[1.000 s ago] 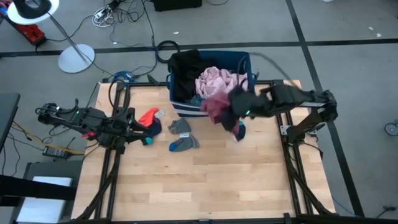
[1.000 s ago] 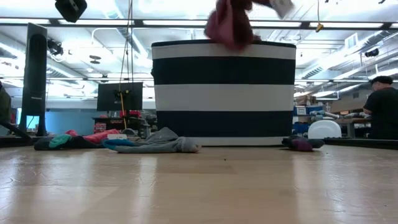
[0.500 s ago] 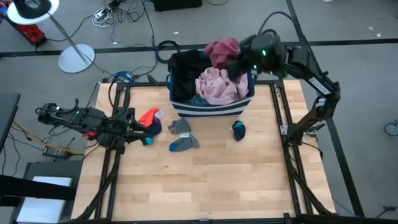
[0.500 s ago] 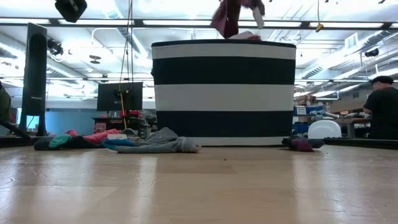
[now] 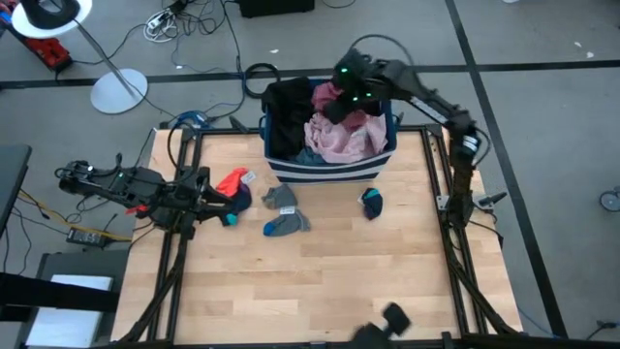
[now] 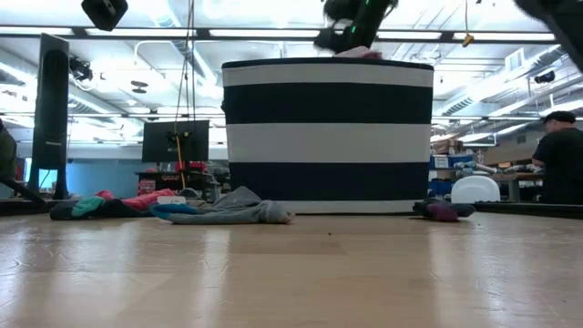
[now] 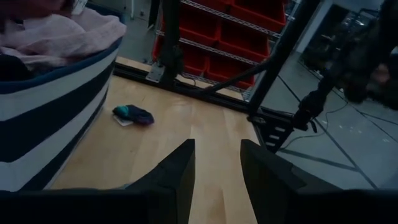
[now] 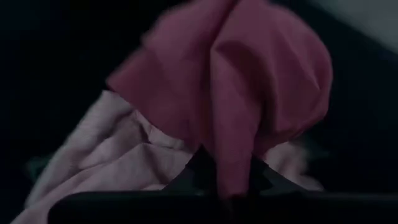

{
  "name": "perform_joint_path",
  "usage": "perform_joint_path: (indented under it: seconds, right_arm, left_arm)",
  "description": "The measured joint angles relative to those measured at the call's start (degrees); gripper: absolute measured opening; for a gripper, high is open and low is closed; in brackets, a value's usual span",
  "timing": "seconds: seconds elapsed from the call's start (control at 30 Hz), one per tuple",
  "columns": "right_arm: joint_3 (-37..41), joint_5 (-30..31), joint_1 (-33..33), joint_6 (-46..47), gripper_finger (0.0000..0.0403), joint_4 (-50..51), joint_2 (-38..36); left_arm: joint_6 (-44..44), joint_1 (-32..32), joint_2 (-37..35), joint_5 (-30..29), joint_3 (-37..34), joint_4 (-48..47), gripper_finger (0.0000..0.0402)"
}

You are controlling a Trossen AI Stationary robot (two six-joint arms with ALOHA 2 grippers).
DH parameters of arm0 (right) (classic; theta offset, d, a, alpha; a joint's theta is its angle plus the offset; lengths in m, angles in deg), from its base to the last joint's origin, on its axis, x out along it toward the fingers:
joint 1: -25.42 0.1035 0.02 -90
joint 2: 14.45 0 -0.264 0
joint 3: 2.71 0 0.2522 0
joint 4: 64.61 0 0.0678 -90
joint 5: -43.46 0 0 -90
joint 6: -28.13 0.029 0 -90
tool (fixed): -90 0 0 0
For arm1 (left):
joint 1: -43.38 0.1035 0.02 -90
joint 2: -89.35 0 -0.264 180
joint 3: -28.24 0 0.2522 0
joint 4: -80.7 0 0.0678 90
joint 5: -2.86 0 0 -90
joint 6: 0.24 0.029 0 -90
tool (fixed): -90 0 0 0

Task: Sort clothes
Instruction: Put the red underwear into the blue bin

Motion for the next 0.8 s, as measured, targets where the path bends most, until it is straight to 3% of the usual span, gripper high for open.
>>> perform_joint_path:
  seconds: [0.17, 0.43, 0.63, 0.8]
  right_arm:
    - [0.0, -5.66, -1.76, -0.64, 0.0018, 0.82, 8.58]
    - [-0.28, -9.49, -2.32, -0.48, 0.0022, 2.82, 17.3]
    - [-0.19, -10.42, -2.31, 0.14, 0.0028, 3.27, 17.6]
    - [0.11, -9.83, -2.23, 0.18, 0.0062, 2.33, 13.61]
  left_arm:
    - [0.0, -0.02, 0.0, -1.58, 0.0, -0.05, 0.0133]
    - [-0.01, -0.02, 0.0, -1.68, 0.0, -0.03, 0.0133]
    - [-0.01, -0.02, 0.0, -1.71, 0.0, -0.09, 0.0133]
    - [-0.01, -0.02, 0.0, -1.73, 0.0, -0.2, 0.0133]
